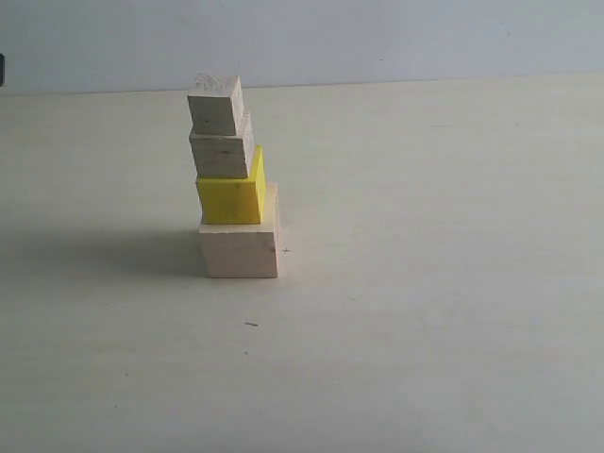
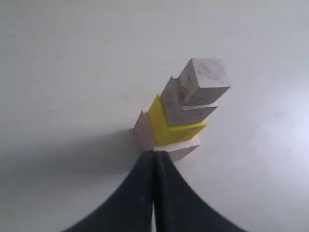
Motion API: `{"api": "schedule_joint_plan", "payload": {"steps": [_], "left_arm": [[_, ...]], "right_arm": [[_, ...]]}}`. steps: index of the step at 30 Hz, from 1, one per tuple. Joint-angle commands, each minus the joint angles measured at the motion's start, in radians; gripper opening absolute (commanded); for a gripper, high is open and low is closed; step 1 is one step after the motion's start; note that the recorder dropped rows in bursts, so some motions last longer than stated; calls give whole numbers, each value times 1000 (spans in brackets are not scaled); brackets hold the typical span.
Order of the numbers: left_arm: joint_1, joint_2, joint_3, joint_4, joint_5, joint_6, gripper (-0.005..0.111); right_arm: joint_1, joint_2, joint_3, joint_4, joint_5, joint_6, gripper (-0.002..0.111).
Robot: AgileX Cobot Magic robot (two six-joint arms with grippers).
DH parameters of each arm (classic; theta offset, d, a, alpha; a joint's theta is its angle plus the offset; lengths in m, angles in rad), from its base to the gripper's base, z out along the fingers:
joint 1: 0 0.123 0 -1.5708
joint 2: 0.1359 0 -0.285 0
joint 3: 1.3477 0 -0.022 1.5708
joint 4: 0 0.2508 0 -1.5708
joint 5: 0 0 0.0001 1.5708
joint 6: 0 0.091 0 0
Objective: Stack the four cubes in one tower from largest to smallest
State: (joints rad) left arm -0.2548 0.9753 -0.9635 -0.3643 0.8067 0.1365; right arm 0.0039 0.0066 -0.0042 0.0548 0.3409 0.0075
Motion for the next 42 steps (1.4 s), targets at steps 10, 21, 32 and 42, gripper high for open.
{"api": "schedule_joint_plan", "payload": {"steps": [10, 21, 32, 42], "left_arm": [[-6, -438, 190, 5, -74, 59, 0], [-6, -663, 278, 29, -220, 71, 0], [-6, -711, 289, 43, -308, 76, 0], [-6, -711, 435, -49, -596, 230, 0]], "right_arm": [[-7, -7, 4, -3, -6, -8, 0], [-7, -7, 4, -3, -6, -8, 0], [-7, -7, 4, -4, -6, -8, 0], [-7, -7, 4, -4, -6, -8, 0]]}}
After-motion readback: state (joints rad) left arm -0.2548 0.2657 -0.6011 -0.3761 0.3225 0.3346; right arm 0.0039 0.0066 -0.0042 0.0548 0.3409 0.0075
